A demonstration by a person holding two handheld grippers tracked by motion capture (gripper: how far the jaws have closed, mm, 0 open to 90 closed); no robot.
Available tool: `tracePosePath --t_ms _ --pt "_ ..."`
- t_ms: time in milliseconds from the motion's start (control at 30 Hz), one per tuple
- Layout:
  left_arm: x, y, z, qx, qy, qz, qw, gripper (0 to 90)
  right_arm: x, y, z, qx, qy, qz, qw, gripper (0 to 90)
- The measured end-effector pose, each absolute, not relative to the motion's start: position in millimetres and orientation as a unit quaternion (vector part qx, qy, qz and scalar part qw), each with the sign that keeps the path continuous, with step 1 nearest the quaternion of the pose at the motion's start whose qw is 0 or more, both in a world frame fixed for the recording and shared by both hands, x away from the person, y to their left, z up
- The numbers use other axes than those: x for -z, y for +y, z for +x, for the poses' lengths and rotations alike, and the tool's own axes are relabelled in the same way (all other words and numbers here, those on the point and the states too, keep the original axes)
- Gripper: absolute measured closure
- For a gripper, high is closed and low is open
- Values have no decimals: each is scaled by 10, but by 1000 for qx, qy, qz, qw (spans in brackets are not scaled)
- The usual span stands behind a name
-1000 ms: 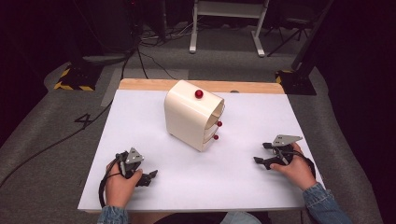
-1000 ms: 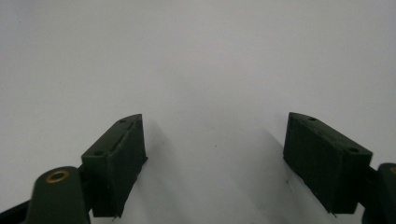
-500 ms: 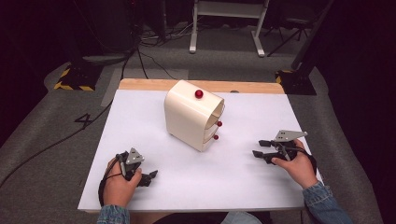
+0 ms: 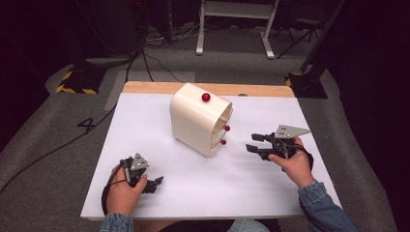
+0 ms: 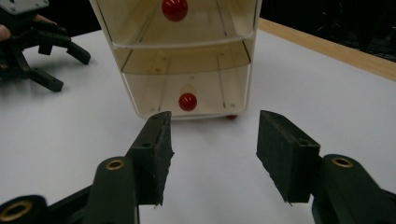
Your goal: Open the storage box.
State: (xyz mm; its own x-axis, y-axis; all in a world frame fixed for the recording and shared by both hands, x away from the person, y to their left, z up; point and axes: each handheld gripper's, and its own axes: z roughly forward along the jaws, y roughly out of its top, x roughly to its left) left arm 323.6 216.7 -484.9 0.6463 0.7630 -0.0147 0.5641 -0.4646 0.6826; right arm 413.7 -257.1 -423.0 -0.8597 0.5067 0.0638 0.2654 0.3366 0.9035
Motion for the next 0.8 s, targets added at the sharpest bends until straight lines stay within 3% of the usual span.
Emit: tracePosePath --t_ms 800 --pt "4850 2165 3232 -149 393 843 336 116 4565 -2032 4352 -541 809 210 92 640"
